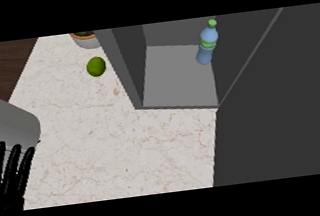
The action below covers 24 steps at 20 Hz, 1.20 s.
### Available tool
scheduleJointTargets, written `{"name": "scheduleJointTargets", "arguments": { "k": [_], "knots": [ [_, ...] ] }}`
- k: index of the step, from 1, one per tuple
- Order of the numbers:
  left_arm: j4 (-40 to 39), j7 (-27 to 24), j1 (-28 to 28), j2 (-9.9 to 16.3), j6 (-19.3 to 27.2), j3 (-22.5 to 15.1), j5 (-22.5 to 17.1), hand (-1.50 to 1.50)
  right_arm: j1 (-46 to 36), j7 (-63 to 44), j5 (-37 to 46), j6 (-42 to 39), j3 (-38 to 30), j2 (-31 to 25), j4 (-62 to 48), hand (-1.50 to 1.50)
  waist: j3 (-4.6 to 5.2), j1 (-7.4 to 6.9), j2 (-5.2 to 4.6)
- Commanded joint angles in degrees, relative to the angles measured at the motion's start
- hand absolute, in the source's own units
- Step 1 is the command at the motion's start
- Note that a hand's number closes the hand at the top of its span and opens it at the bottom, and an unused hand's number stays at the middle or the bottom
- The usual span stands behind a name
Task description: Pick up the bottled water, place it into the cabinet and close the cabinet
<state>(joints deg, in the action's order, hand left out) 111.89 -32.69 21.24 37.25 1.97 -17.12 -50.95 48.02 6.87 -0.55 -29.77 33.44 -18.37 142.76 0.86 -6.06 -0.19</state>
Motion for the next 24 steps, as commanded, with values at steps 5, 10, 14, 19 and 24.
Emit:
{"name": "scheduleJointTargets", "arguments": {
  "k": [5,10,14,19,24],
  "knots": [
    [0.7,-0.1,1.2,3.6,-5.3,3.2,-2.0,-1.5,-8.0,-9.0,1.3,-1.9,11.9,-0.2,1.9,1.5,0.16,-4.04,-0.99],
    [0.2,0.6,0.9,5.1,-7.2,3.8,-2.2,-1.5,-13.4,-10.5,1.4,-2.1,10.3,-0.9,0.5,1.5,0.34,-6.38,-1.57],
    [0.0,0.8,0.9,5.1,-8.1,3.4,-2.6,-1.5,-16.4,-11.8,1.5,-2.6,9.4,-2.4,0.4,1.5,0.57,-7.34,-1.68],
    [-0.5,1.4,0.5,6.7,-9.7,4.7,-3.1,-1.5,-23.2,-12.3,2.3,-4.8,5.7,-5.6,1.3,1.5,0.82,-9.58,-1.53],
    [-0.9,1.6,0.3,7.3,-10.7,5.3,-3.7,-1.5,-27.2,-14.9,0.9,-3.4,6.3,-4.4,-0.3,1.5,0.94,-9.05,-1.43]
  ]
}}
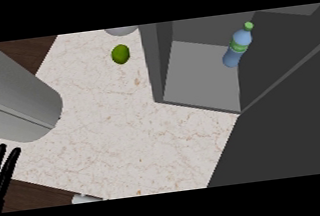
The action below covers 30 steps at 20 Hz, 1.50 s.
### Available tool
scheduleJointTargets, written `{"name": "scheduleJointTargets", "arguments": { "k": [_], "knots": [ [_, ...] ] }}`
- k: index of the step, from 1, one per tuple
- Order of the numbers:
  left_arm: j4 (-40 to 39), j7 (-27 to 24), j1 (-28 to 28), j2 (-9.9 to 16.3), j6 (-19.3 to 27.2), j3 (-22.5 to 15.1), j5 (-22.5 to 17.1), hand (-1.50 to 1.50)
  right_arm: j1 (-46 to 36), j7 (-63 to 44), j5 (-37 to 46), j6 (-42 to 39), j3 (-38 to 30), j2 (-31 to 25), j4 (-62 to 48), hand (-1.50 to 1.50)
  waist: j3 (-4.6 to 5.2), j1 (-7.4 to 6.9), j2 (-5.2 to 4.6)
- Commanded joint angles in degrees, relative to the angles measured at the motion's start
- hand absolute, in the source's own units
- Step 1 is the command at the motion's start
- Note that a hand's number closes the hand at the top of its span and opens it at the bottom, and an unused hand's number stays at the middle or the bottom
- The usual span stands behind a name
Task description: Pick up the bottled water, place it into the cabinet and close the cabinet
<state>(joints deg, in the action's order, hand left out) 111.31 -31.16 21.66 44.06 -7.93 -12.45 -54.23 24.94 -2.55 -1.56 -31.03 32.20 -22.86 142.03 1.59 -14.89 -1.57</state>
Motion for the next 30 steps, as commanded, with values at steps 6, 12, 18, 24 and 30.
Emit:
{"name": "scheduleJointTargets", "arguments": {
  "k": [6,12,18,24,30],
  "knots": [
    [-0.9,0.5,-0.2,1.3,-2.0,1.1,-0.8,-1.5,-9.6,-8.4,0.9,-2.4,7.5,0.5,-0.7,1.5,0.24,-0.25,-0.23],
    [-1.8,0.3,0.3,1.2,-2.3,2.0,-1.7,-1.5,-11.5,-10.0,-1.3,-1.1,6.8,2.7,-1.9,1.5,0.21,0.14,-0.6],
    [-1.8,-0.2,-0.5,1.7,-3.3,3.3,-2.2,-1.5,-10.2,-9.5,-6.5,-2.1,8.4,4.2,-5.4,1.5,-0.05,-0.99,-1.9],
    [-1.8,-0.1,-1.2,2.4,-4.0,4.1,-2.2,-1.5,-11.3,-8.8,-11.9,-2.5,7.3,5.2,-7.7,1.5,-0.18,-2.16,-2.51],
    [-2.5,0.2,-0.8,2.4,-4.6,4.1,-3.0,-1.5,-15.5,-12.2,-13.5,1.2,2.8,7.9,-10.4,1.5,-0.18,-1.05,-2.04]
  ]
}}
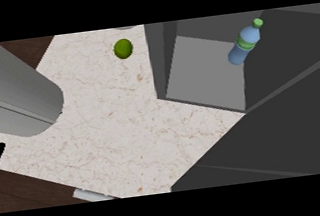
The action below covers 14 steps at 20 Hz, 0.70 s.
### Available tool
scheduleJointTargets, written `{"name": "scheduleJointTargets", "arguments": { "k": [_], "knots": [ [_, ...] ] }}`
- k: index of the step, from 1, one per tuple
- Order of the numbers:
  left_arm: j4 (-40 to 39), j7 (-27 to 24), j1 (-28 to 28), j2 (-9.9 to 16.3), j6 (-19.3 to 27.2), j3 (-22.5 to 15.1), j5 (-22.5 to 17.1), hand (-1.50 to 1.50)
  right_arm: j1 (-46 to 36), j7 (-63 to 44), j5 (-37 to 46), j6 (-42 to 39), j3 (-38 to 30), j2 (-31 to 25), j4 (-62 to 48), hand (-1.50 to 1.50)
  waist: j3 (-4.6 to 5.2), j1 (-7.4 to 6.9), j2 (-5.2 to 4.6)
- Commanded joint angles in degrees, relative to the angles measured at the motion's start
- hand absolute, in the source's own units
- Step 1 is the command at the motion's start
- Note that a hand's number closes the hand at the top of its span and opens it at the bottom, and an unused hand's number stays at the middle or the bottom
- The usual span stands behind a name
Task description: Pick up the bottled water, place it into the cabinet and close the cabinet
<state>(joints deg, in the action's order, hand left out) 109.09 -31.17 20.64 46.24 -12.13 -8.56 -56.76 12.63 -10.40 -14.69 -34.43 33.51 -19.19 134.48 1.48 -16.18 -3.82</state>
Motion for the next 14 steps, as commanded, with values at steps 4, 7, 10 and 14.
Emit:
{"name": "scheduleJointTargets", "arguments": {
  "k": [4,7,10,14],
  "knots": [
    [-1.0,0.5,-0.1,0.6,-0.9,0.6,-0.7,-1.5,-12.2,-9.7,1.9,5.1,-1.3,5.2,-6.5,1.5,-0.13,1.13,0.99],
    [-1.5,0.3,0.0,0.0,-0.4,0.5,-0.5,-1.5,-18.3,-13.4,2.4,5.5,-2.2,6.5,-10.9,1.5,-0.16,1.04,1.17],
    [-1.7,0.5,0.2,-0.1,-0.9,0.2,-0.9,-1.5,-24.4,-16.9,2.5,7.0,-3.3,9.1,-15.6,1.5,-0.25,1.51,1.39],
    [-2.9,0.6,0.8,0.3,-1.2,1.1,-1.4,-1.5,-31.1,-20.7,2.8,8.7,-5.0,12.4,-21.7,1.5,-0.43,1.95,1.55]
  ]
}}
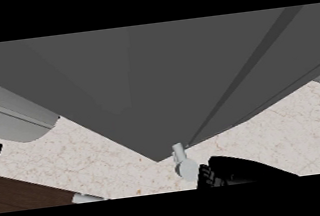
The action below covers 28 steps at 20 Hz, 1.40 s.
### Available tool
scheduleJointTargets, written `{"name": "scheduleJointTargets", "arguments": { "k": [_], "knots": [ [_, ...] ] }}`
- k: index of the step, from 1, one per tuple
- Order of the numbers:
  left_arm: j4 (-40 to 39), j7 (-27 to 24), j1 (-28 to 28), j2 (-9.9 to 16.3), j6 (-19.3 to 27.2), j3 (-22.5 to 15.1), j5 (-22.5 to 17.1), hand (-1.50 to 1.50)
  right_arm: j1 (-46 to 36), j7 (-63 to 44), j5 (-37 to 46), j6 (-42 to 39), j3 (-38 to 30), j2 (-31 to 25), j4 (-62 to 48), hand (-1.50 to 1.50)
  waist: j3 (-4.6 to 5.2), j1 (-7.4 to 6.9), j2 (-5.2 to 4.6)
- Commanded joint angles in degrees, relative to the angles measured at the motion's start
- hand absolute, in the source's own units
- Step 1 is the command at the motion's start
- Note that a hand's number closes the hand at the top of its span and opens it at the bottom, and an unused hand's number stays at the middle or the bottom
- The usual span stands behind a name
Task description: Pick up the bottled water, place it into the cabinet and close the cabinet
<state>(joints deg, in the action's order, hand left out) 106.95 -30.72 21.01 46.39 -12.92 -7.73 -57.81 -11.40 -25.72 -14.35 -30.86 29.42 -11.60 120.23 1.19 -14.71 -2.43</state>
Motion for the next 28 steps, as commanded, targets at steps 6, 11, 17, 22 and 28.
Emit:
{"name": "scheduleJointTargets", "arguments": {
  "k": [6,11,17,22,28],
  "knots": [
    [-1.8,-0.3,0.7,-0.4,-0.8,1.0,-1.0,-1.5,-20.5,-9.9,2.3,11.4,-3.5,11.3,-21.5,1.5,-0.53,1.65,0.43],
    [-2.0,-0.9,1.5,-1.2,-1.0,1.4,-1.4,-1.5,-33.0,-8.0,3.5,19.5,-8.1,11.5,-33.5,1.5,-0.81,2.41,0.56],
    [-3.7,-2.5,1.9,-1.7,-3.0,2.2,-0.6,-1.5,-44.5,-3.8,6.0,30.0,-14.5,11.6,-46.9,1.5,-0.81,3.94,0.33],
    [-2.6,-1.7,2.3,-1.2,-2.5,2.9,-1.3,-1.5,-48.3,2.3,5.0,34.3,-15.5,11.6,-56.4,1.5,-1.04,4.41,-0.13],
    [-3.4,-2.0,4.1,-0.4,-4.4,4.3,-1.7,-1.5,-49.8,2.4,-0.5,42.2,-17.9,11.6,-57.9,-1.5,-1.07,4.41,0.12]
  ]
}}
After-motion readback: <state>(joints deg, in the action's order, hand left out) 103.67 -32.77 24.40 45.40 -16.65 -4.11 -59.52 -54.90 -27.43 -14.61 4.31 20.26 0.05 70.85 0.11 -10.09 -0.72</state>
